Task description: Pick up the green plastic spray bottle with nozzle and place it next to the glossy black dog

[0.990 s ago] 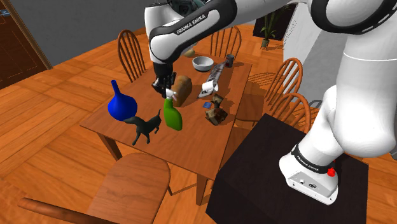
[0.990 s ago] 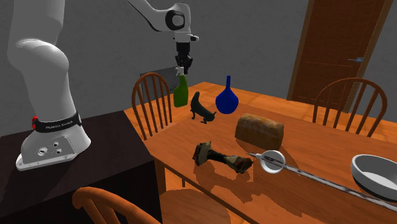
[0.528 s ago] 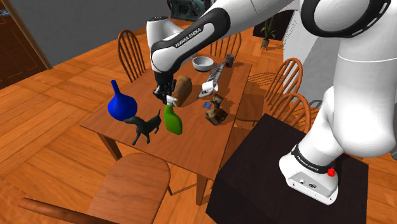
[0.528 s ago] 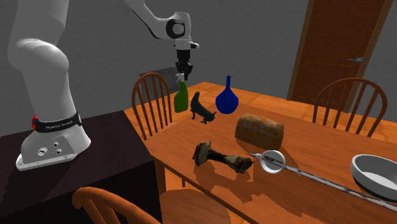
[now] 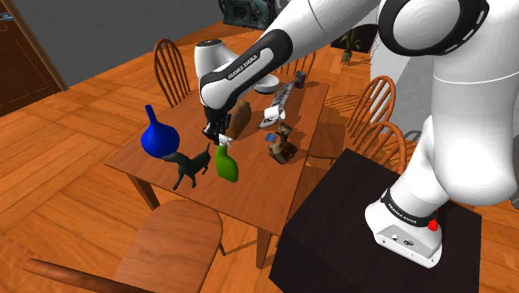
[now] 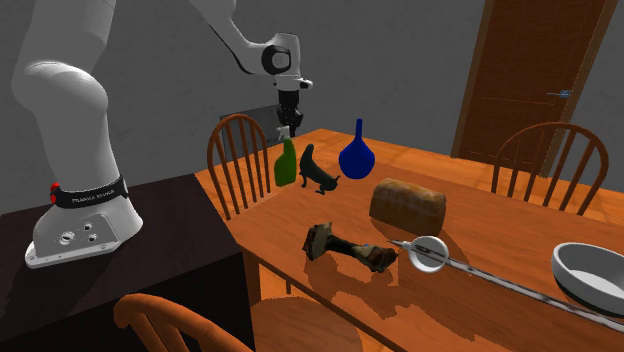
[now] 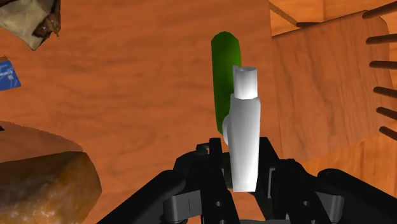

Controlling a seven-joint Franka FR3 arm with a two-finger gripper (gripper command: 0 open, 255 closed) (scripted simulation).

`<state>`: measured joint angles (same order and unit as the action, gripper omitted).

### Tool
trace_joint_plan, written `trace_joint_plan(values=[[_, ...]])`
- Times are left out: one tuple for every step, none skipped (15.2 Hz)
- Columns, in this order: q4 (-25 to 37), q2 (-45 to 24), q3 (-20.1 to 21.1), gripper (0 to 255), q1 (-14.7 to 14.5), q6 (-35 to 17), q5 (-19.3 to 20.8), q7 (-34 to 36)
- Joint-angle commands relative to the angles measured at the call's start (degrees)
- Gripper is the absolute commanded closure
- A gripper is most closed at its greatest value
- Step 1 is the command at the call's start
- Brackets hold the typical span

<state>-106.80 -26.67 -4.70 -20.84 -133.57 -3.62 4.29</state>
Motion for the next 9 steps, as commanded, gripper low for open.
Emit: trace_joint_plan(values=[[-0.3, -0.9, 0.1, 255, 0.0, -1.2, -0.1, -0.1], [-0.4, -1.4, 0.1, 255, 0.1, -1.8, -0.2, -0.1], [-0.4, -1.9, 0.1, 255, 0.1, -2.4, -0.2, -0.2], [-0.5, -2.5, 0.2, 255, 0.1, -3.0, -0.3, -0.2], [-0.5, -3.0, 0.2, 255, 0.2, -3.5, -0.4, -0.3], [-0.5, -3.5, 0.3, 255, 0.2, -4.1, -0.4, -0.3], [-0.5, -4.1, 0.3, 255, 0.2, -4.6, -0.5, -0.4], [-0.5, -4.6, 0.4, 255, 0.3, -5.2, -0.6, -0.4], [-0.5, -5.2, 0.4, 255, 0.3, -5.7, -0.6, -0.4]])
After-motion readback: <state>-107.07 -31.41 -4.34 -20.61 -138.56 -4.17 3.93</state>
